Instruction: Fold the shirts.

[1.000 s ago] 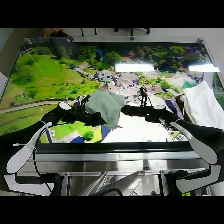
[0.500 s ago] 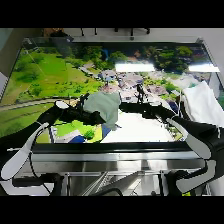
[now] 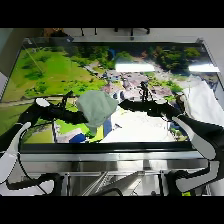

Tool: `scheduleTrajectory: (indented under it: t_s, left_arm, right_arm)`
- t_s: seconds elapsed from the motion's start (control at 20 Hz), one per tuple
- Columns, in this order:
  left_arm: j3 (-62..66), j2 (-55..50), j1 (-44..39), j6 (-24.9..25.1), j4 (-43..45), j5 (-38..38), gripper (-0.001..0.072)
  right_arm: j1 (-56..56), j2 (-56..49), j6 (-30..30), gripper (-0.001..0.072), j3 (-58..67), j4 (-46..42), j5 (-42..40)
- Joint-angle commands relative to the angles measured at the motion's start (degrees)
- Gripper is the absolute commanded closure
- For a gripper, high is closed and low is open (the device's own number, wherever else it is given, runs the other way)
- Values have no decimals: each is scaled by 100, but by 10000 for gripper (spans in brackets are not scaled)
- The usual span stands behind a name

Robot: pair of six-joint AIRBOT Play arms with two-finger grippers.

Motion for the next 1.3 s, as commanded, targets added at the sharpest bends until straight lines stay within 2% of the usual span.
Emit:
scheduleTrajectory:
  t_s: [0.0,0.1,0.3,0.45,0.5,0.55,0.65,0.75,0.9,1.05,1.25]
  left_arm:
    - [2,15,271,374,267,-142,669]
    - [0,15,271,538,289,-160,669]
    - [0,15,232,671,372,-142,668]
    - [0,15,317,669,369,-160,668]
    - [2,15,361,664,350,-157,669]
    - [7,20,424,627,328,-162,669]
    - [37,136,595,352,162,-177,671]
    - [310,393,730,350,-315,-444,691]
    - [1285,1121,811,175,-942,-765,691]
    - [2573,1755,809,-195,-929,-682,691]
    - [3757,2133,809,-555,-831,-654,691]
  right_arm:
    - [81,-205,20,105,4,162,68]
    - [262,-442,-26,107,120,466,57]
    - [800,-874,-20,143,634,479,-203]
    - [964,-955,-17,562,984,476,-144]
    - [962,-896,-17,656,1067,470,-116]
    - [953,-761,-17,692,1115,437,-122]
    - [949,-348,-17,692,1182,385,-133]
    - [949,201,-20,693,1316,275,-136]
    - [949,1132,96,692,1832,-474,-136]
    - [949,1934,997,693,2441,-2092,-136]
    - [949,2673,1952,692,2848,-3759,-136]
